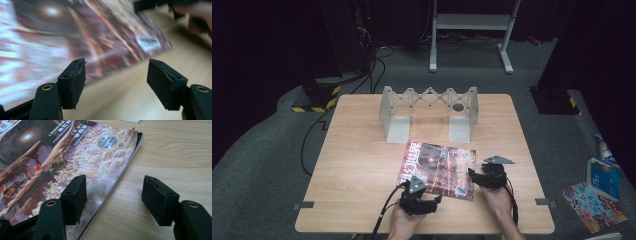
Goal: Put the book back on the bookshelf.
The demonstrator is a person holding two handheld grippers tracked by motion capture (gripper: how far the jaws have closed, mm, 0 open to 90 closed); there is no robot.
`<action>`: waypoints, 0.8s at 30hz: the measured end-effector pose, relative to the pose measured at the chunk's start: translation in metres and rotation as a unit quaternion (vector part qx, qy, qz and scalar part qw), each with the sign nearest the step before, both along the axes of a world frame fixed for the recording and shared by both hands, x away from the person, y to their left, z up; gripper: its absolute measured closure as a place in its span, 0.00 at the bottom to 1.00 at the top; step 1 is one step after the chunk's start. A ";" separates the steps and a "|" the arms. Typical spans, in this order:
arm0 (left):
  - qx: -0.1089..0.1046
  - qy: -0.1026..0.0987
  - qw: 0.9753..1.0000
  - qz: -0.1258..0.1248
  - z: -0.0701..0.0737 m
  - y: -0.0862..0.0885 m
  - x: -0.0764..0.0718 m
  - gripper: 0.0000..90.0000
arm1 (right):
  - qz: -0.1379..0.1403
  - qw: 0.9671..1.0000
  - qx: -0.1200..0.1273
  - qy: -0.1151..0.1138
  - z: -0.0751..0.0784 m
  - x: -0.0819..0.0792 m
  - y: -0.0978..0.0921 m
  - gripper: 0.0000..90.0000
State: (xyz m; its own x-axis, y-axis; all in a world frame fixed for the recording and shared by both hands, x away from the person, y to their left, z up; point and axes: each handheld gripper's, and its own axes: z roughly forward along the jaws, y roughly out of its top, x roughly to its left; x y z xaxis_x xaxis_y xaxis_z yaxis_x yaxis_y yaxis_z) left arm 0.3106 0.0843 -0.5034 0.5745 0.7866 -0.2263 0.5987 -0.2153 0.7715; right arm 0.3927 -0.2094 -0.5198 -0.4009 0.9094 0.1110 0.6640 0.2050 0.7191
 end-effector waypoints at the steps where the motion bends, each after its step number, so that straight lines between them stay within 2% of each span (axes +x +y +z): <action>1: 0.000 -0.002 1.000 0.011 0.002 0.008 0.004 0.35 | -0.002 1.000 0.000 -0.001 0.000 0.000 0.000 0.39; 4: 0.007 -0.002 0.999 0.037 0.007 0.030 0.019 0.34 | -0.007 1.000 0.001 0.003 0.000 0.002 -0.002 0.39; 6: 0.001 0.012 0.998 0.055 0.007 0.042 0.030 0.35 | -0.007 1.000 0.003 0.017 0.003 0.005 -0.002 0.43; 8: 0.009 0.001 0.997 0.077 0.008 0.051 0.039 0.36 | -0.006 0.999 0.004 0.036 0.007 0.008 -0.001 0.46; 12: -0.001 0.004 0.995 0.096 0.003 0.061 0.052 0.37 | -0.006 0.999 0.006 0.044 0.011 0.013 0.001 0.47; 16: 0.025 0.010 0.995 0.097 -0.003 0.064 0.065 0.37 | -0.009 0.998 0.000 0.055 0.012 0.019 0.005 0.47; 18: 0.025 0.014 0.995 0.099 -0.005 0.065 0.072 0.37 | -0.010 0.998 -0.003 0.055 0.013 0.021 0.006 0.47; 21: 0.011 0.020 0.994 0.105 -0.010 0.068 0.079 0.37 | -0.012 0.998 -0.005 0.056 0.015 0.024 0.008 0.48; 24: 0.014 0.025 0.994 0.105 -0.016 0.069 0.084 0.38 | -0.009 0.998 -0.012 0.061 0.018 0.027 0.011 0.48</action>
State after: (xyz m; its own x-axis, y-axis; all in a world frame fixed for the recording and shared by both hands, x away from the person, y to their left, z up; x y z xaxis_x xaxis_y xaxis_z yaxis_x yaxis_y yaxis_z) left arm 0.3944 0.1535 -0.5191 0.3858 0.8944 -0.2261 0.6695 -0.1028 0.7357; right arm 0.4202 -0.1984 -0.5023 -0.3684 0.9197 0.1358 0.7503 0.2079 0.6276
